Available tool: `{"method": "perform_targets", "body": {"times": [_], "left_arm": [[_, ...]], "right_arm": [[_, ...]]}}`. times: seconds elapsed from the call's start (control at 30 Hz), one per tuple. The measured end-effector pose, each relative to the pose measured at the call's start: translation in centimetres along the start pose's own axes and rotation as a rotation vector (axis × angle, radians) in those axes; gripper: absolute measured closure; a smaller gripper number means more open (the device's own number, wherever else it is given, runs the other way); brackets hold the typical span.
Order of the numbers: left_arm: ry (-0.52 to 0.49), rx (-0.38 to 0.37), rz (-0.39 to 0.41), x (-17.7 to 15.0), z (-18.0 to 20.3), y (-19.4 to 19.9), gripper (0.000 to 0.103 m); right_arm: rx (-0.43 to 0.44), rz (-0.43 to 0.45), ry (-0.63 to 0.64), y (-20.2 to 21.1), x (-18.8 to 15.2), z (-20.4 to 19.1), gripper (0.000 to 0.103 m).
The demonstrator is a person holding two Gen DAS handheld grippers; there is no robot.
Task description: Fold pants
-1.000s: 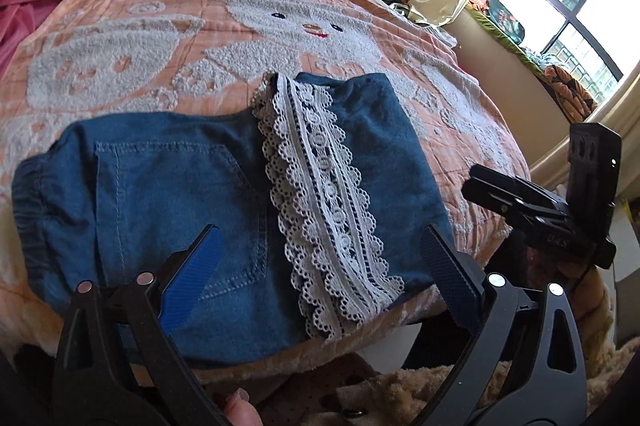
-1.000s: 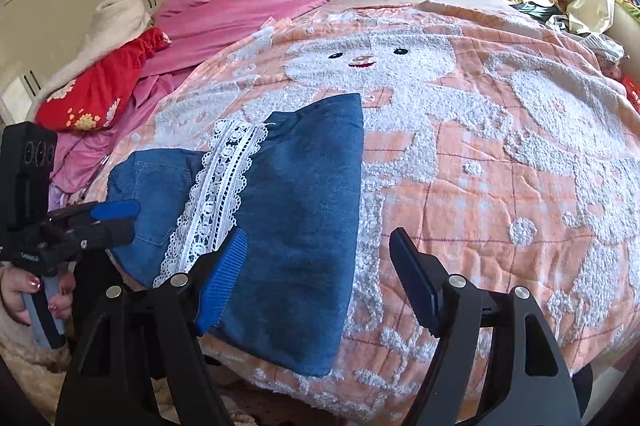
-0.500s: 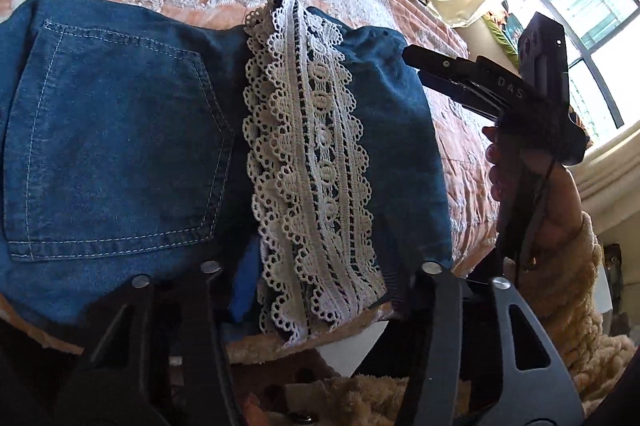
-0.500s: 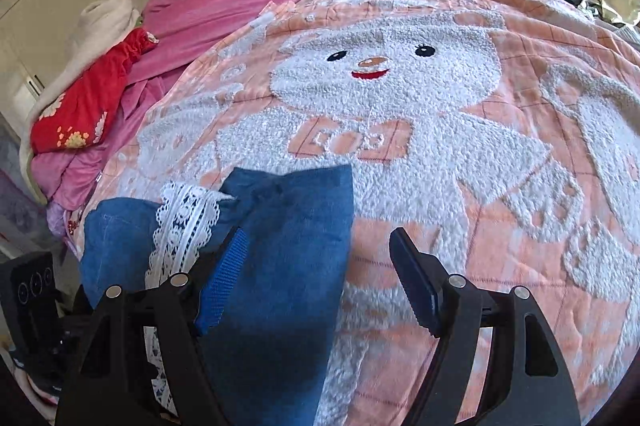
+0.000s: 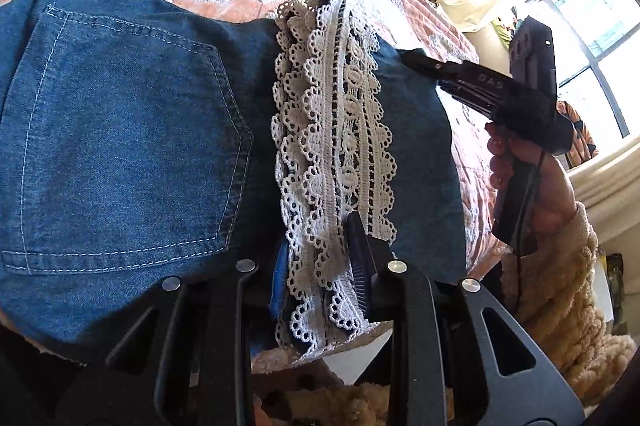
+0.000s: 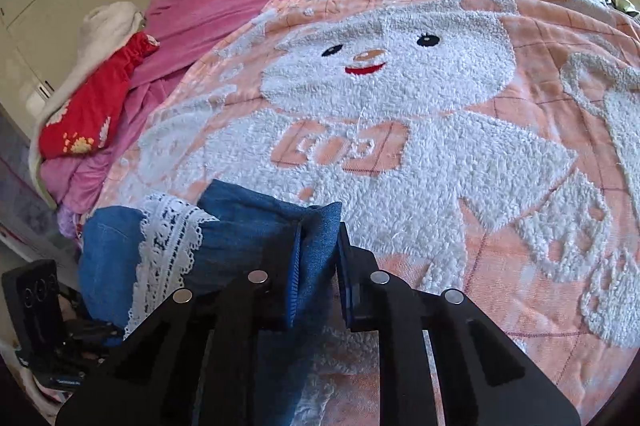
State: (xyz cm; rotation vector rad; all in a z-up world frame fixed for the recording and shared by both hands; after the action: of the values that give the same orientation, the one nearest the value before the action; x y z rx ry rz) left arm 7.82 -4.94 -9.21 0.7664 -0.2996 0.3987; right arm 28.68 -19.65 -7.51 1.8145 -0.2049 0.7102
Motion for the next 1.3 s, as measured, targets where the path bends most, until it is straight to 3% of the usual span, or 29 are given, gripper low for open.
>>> {"method": "perform_targets", "body": {"times": [0.2,0.27,0.3,0.4,0.47,0.63,0.7,0.9,1.0,1.3], "left_arm": [[-0.004,0.012,-0.001,0.5,0.5,-0.7,0.084],[-0.005,0.015,-0.002,0.9,0.8,-0.9,0.083],[-0.007,0.015,-0.001,0.7,1.0,-0.8,0.082],[-0.028,0.021,0.000,0.6,1.4,-0.2,0.073],[-0.048,0.040,0.008,0.5,1.6,0.4,0.069],[-0.086,0.070,0.039,0.4,2.0,2.2,0.059],[-0.118,0.103,0.056,0.6,2.2,2.9,0.058],[-0.144,0.157,0.108,0.8,1.9,5.8,0.044],[-0.178,0.193,0.106,0.9,1.8,6.7,0.034],[-0.174,0.231,0.160,1.2,0.4,9.8,0.019]], "right_arm": [[-0.070,0.014,0.034,-0.8,-0.1,-0.5,0.080],[-0.098,0.027,0.024,0.2,0.1,-0.3,0.051],[-0.107,0.043,0.016,1.0,0.3,-0.1,0.045],[-0.116,0.090,0.014,3.4,0.6,0.0,0.042],[-0.125,0.116,0.026,4.7,0.6,-0.2,0.031],[-0.120,0.144,0.036,7.0,0.5,-1.0,0.029],[-0.121,0.155,0.048,7.6,0.5,-1.7,0.019],[-0.107,0.183,0.115,9.1,0.9,-5.0,0.019],[-0.103,0.191,0.152,9.4,1.1,-7.1,0.009],[-0.058,0.198,0.259,9.4,1.9,-12.8,0.008]]}}
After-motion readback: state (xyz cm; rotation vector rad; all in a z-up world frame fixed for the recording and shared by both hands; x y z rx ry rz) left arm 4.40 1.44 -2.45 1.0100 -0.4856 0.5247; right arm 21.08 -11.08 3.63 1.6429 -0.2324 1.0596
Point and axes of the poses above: each gripper's, at about its wrist camera, not at the fingertips, and y roughly against the way its jaws point, z to its right, x to its top, the point moved 5 cm from there along -y, roughly the way its jaws point, and after that the axes turned 15 degrees about -x, right-handed, at the moved point
